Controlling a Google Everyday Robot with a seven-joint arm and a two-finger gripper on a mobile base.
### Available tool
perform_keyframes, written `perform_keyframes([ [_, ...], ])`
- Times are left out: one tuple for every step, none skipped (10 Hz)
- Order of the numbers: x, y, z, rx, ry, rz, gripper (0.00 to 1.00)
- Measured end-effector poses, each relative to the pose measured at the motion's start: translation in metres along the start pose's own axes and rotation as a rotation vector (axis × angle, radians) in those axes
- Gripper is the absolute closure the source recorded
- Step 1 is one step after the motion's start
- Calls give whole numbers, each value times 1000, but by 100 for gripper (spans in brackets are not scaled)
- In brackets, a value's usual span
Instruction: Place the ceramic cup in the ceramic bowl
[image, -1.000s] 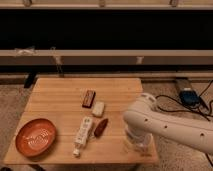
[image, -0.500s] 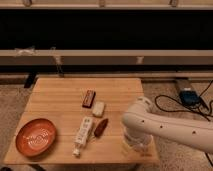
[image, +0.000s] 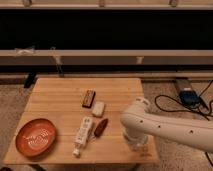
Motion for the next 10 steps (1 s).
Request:
perform_keyframes([
  [-1,1,-3,-6,7,2,96],
  [-1,2,-9,-17,26,3,100],
  [-2,3,-12,-29,39,1,100],
  [-2,4,-19,-45,58,-3,100],
  [-3,3,-33,-72,93,-15,100],
  [-4,2,-51,-101,143,-38,100],
  [-4,0,-66,-115,188,-59,100],
  [-3,-4,-88,-137,267,-101,100],
  [-2,-8,-104,-152,333,-141,100],
  [4,-16,-119,-164,396,-199,100],
])
